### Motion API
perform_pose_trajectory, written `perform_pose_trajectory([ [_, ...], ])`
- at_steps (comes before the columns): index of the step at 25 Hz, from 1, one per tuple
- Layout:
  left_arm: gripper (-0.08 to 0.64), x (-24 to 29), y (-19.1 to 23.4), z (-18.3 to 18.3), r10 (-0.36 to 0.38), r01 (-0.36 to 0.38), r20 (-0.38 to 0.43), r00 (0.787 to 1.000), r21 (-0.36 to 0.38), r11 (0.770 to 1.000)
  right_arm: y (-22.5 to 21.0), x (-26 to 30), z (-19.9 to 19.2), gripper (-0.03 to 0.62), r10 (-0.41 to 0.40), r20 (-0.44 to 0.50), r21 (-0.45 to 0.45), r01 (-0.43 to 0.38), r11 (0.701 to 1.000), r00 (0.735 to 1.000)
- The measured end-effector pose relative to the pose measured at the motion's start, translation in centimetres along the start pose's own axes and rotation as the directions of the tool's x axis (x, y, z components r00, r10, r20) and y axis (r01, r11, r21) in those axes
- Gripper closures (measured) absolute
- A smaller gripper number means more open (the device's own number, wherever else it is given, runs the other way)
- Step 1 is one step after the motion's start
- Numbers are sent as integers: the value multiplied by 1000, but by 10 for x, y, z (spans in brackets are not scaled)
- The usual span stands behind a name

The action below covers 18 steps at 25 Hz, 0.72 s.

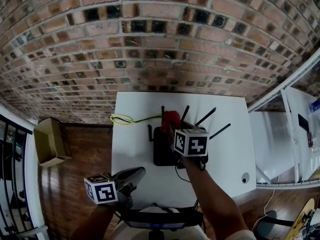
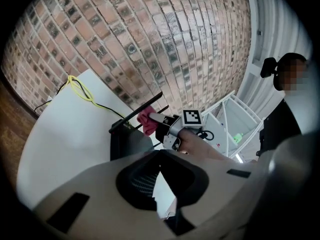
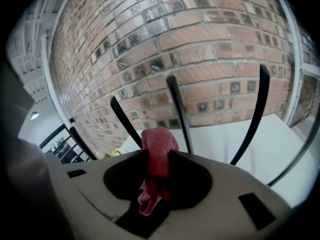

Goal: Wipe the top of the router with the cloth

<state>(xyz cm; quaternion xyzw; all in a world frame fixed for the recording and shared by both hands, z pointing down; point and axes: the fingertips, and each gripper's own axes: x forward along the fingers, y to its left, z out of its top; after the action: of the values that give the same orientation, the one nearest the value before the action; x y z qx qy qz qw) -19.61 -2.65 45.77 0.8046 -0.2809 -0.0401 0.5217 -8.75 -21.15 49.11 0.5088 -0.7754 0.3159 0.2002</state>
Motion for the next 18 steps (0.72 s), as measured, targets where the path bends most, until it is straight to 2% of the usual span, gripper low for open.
perform_pose_trajectory([
  [5,537,9,-10,1,-28,28,-2,1000,6,1000,20,-25,47,451,43,122,-17,-41,999,992],
  [9,537,10,-12,1,-32,32,-3,999,4,999,22,-40,69,451,60,186,30,-67,997,981],
  [13,537,8,-9,-2,-22,22,-11,1000,6,1000,15,-48,76,449,52,219,98,-75,992,974],
  [18,537,10,-12,-2,-26,26,-9,1000,6,1000,6,-47,64,451,49,214,160,-84,984,976],
])
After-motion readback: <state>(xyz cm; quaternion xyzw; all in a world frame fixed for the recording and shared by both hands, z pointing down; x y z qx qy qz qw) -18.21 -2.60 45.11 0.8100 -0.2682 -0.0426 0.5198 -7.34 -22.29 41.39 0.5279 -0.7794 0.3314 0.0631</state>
